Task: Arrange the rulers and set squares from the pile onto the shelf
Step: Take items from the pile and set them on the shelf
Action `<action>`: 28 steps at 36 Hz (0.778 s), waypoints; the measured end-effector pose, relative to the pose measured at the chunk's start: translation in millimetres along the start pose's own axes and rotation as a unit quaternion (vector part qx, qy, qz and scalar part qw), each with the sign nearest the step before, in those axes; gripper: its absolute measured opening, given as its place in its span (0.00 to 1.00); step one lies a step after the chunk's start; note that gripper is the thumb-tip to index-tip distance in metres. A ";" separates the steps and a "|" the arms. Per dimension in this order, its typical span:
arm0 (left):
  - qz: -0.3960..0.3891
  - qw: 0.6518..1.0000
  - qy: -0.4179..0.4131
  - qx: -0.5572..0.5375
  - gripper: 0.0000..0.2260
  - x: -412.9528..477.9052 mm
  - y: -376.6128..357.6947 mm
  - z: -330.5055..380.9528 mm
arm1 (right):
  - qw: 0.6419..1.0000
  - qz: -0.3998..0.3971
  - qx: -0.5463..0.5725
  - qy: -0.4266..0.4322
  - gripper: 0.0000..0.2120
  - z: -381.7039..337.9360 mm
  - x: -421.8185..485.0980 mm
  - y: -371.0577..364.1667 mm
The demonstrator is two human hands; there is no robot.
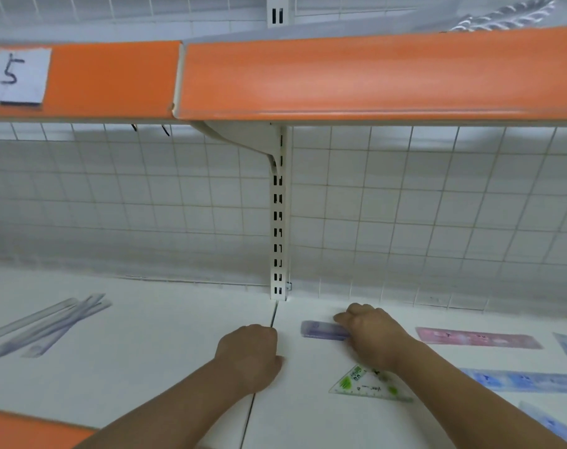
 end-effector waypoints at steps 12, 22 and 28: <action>0.017 0.996 0.078 -0.027 0.17 -30.8 1.9 -29.6 | 0.990 0.046 0.037 0.125 0.11 -73.0 9.0 29.2; 0.017 0.979 0.197 -0.044 0.17 -87.9 -3.3 -91.0 | 0.968 0.028 0.052 0.244 0.15 -165.8 15.3 35.2; 0.027 0.968 0.243 -0.048 0.16 -122.6 -1.8 -132.9 | 0.954 0.026 0.049 0.296 0.17 -222.7 24.0 45.2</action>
Point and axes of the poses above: each hand's wrist, its own x-axis towards the middle knuckle, its own y-axis out of the back of the hand, z = x × y, the point moved 5 cm from there along x, towards the middle knuckle, and after that the axes turned 2 degrees about -y, right-handed, at the moved point
